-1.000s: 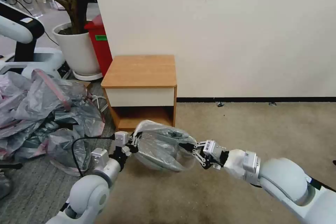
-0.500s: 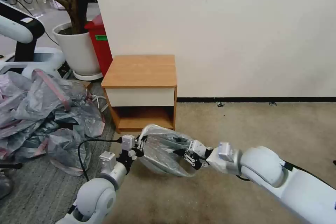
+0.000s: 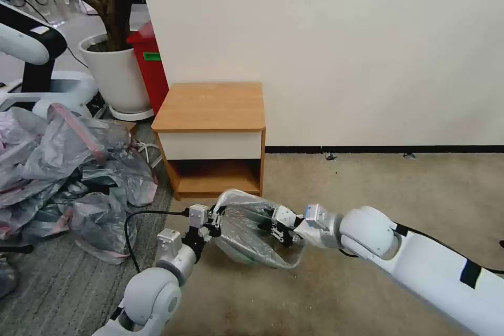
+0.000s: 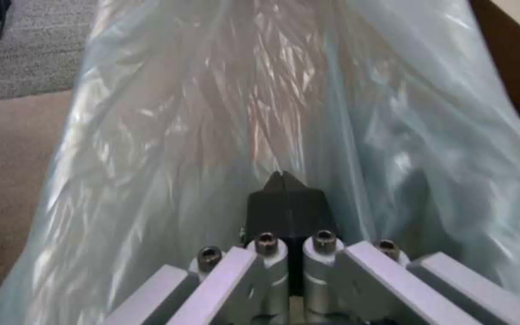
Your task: Pick up the garbage bag from the table and place it over the trash can.
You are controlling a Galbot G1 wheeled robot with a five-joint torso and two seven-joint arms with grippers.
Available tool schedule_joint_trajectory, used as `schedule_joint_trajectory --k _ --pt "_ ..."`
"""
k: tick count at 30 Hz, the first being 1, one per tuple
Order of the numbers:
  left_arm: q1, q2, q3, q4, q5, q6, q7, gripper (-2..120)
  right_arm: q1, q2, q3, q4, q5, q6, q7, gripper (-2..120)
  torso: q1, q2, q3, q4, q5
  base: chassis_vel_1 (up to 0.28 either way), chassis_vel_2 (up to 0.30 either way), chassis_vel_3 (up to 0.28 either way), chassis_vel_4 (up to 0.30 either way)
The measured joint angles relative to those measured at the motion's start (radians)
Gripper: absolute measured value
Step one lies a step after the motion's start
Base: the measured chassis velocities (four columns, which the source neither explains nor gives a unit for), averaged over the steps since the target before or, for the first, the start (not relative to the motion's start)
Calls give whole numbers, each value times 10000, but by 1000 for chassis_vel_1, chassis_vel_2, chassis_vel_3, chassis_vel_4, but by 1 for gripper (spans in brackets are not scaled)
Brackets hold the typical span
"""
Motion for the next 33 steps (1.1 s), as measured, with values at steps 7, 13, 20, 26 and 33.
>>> schedule_joint_trajectory --k 7,13,20,26,33 --pt "-72 -31 75 75 37 -51 27 9 372 289 -628 -411 -129 -167 41 0 0 0 0 -1 0 0 0 0 0" --pt "-91 -128 189 176 89 -63 31 9 700 552 -1100 -870 -273 -233 70 0 0 0 0 -1 0 0 0 0 0" --pt "-12 -281 272 270 155 -84 47 9 1140 786 -1695 -1542 -453 -256 72 0 0 0 0 -1 -1 0 0 0 0" --pt "-6 -310 284 284 174 -89 59 9 1309 949 -2067 -1879 -589 -318 72 0 0 0 0 -1 1 0 0 0 0" --pt "-33 -349 325 307 189 -90 59 9 1313 1148 -2130 -2104 -636 -485 157 0 0 0 -1 -1 1 0 0 0 0"
